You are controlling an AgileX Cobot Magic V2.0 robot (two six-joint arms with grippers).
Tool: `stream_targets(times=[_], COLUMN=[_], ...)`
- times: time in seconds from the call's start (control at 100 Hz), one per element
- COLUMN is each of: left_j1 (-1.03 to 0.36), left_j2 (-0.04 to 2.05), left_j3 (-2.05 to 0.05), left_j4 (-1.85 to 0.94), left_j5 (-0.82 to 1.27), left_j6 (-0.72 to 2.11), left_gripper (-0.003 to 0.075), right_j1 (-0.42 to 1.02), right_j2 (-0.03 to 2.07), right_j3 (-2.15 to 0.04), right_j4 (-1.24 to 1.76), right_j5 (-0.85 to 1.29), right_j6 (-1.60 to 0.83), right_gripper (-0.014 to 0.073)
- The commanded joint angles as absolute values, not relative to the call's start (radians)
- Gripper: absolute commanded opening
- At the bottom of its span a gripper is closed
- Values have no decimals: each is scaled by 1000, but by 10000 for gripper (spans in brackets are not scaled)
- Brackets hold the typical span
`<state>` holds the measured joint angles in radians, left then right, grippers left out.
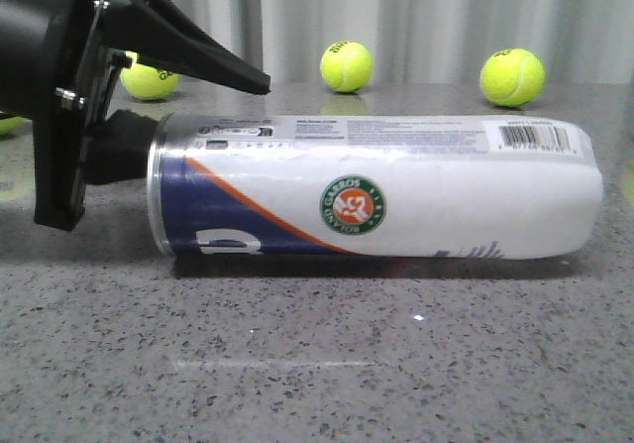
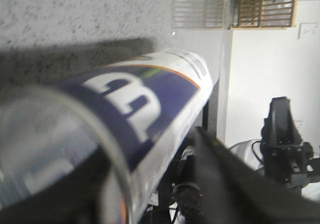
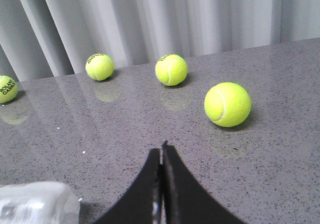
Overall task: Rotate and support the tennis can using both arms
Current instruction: 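Grasp the metal-rimmed end of the can with the left gripper, then lift the can with the left gripper and rotate it upright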
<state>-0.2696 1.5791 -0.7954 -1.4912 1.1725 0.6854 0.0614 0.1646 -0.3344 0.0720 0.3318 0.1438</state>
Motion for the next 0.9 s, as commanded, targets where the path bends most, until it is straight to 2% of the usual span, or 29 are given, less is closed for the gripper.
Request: stream_targets(times=[0.0,0.04,0.25,0.51,0.63,0.89], left_j1=[-280,-280,-280,-280,-280,-285], left_j2=[1548,1548,1524,1420,1371,1290], left_j3=[-821,-823,-879,-1081,-1203,-1485], left_j4=[-1597,-1610,-1611,-1489,-1339,-812], left_j5=[1278,1278,1278,1278,1278,1276], left_j6=[702,702,724,670,590,327], left_gripper=[50,-20,-21,-21,-21,-21], right_j1=[54,54,54,54,54,54], right_j2=[175,175,175,175,175,175], right_j3=[-360,-360,-360,-360,-360,-360], right_j4=[65,65,65,65,65,65], right_j5=[254,254,254,254,254,254], right_j6=[131,131,131,131,131,131], right_gripper=[-67,-67,-67,-67,-67,-67])
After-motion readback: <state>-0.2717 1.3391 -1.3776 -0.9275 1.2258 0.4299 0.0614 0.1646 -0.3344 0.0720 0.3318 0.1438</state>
